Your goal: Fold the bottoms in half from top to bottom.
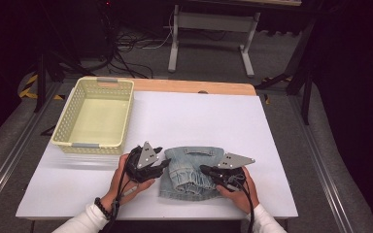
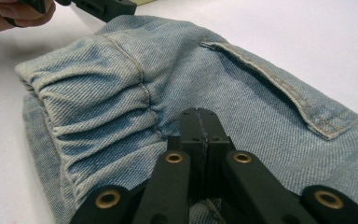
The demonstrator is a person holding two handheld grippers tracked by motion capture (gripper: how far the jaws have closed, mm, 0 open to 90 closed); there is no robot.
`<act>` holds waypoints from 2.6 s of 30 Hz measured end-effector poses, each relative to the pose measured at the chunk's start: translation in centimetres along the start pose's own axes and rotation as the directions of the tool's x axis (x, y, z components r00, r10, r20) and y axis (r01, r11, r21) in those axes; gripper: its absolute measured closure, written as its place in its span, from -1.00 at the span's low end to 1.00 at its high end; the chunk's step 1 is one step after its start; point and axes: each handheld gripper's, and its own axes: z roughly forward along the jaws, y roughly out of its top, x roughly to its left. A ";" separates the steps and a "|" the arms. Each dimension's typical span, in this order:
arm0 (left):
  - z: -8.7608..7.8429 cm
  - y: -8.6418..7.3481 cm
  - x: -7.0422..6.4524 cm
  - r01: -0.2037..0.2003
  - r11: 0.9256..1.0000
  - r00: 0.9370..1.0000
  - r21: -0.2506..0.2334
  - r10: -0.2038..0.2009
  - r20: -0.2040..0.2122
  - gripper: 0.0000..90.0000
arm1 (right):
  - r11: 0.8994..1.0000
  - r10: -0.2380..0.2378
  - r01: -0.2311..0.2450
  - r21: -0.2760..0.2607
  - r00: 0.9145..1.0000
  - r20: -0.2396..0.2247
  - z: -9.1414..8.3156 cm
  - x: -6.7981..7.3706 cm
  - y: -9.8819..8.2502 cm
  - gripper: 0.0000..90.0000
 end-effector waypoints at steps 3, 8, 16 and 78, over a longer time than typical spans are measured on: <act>-0.3 0.5 -0.4 0.006 1.000 1.000 -0.028 -0.005 0.017 0.13 | 1.000 -0.007 0.007 0.005 1.000 0.005 0.3 0.3 0.0 1.00; -0.5 1.6 -1.7 -0.008 0.998 0.997 -0.066 0.012 0.070 0.08 | 1.000 -0.027 0.026 0.014 1.000 0.009 0.7 0.9 0.1 1.00; 1.2 2.3 -3.8 -0.049 0.998 0.988 -0.043 0.055 0.145 0.10 | 0.999 -0.044 0.043 0.022 0.999 0.018 1.1 1.3 0.0 1.00; -0.9 1.2 -1.0 0.018 1.000 0.997 0.010 -0.018 0.079 -0.41 | 0.998 -0.056 0.053 0.027 0.984 0.166 -1.7 3.3 -2.4 1.00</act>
